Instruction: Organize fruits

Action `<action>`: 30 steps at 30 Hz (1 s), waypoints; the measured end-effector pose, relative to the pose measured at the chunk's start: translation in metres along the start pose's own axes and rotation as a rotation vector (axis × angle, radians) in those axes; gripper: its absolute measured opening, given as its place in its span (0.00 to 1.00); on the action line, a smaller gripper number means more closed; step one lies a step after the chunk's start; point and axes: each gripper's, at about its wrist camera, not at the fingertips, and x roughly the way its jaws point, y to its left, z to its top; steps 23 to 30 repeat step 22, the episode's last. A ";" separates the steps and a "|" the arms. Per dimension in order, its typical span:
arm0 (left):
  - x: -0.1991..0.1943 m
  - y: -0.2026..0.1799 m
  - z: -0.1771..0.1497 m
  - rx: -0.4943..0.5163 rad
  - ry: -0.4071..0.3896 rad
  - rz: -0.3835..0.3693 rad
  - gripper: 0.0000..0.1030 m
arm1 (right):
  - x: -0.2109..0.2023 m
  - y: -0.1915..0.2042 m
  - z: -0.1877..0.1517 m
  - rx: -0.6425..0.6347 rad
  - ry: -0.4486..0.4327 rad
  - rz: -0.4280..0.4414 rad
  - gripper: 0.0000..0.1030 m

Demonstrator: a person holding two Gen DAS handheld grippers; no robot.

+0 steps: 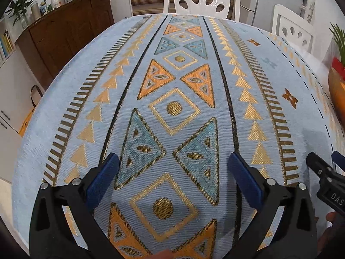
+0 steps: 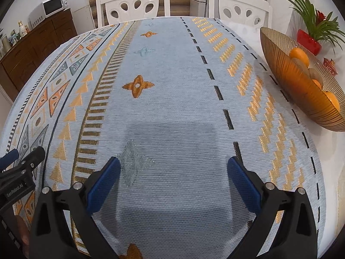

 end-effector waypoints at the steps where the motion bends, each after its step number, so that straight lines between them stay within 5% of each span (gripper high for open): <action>1: 0.000 -0.001 -0.001 0.001 -0.004 0.002 0.97 | 0.000 0.000 0.000 0.000 0.000 0.000 0.95; 30: 0.000 0.001 -0.001 0.007 -0.007 -0.007 0.97 | 0.001 0.001 -0.001 0.009 -0.013 -0.009 0.95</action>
